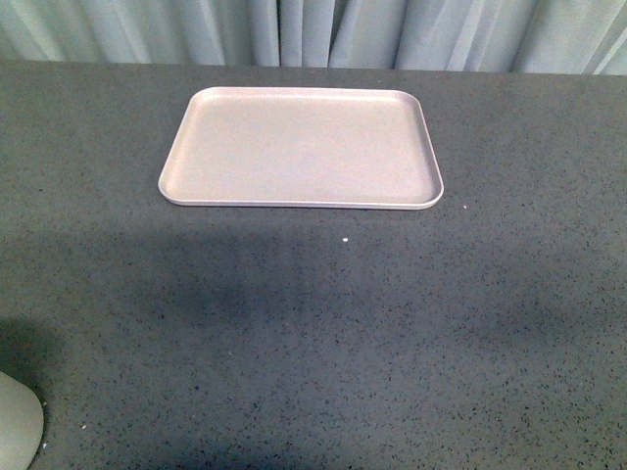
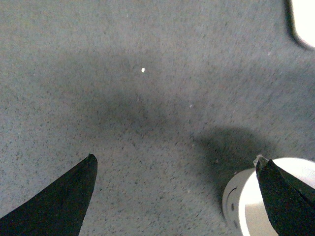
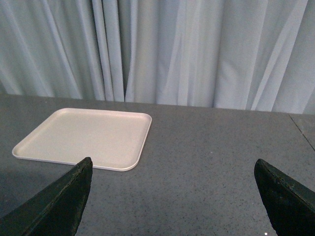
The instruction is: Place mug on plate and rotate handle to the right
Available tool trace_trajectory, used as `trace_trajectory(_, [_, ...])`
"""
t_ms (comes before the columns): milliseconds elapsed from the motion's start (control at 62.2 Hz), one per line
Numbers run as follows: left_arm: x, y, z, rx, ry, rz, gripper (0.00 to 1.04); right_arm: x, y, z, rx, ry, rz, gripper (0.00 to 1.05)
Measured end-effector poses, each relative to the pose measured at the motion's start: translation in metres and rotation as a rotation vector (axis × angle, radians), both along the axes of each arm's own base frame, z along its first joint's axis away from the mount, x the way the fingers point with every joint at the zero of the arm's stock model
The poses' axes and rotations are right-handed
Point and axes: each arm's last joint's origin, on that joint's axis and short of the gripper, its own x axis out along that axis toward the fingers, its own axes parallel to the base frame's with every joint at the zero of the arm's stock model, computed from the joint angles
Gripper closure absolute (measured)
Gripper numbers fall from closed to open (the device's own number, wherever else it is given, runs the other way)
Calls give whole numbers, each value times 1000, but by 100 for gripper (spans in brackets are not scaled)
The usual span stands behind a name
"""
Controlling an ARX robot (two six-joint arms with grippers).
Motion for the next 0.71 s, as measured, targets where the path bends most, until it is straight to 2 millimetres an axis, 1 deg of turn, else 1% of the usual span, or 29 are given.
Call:
trace_trajectory(96, [5,2,-6,28,84,-13,9,0,0,0,0,0,0,9])
trace_trajectory(273, [10,-2,-16,56,172,-58,9,0,0,0,0,0,0,9])
trace_trajectory(563, [15,-12,-22,44,221,-115,9,0,0,0,0,0,0,9])
trace_trajectory(708, [17,-13,-25,38,240,-125,9,0,0,0,0,0,0,9])
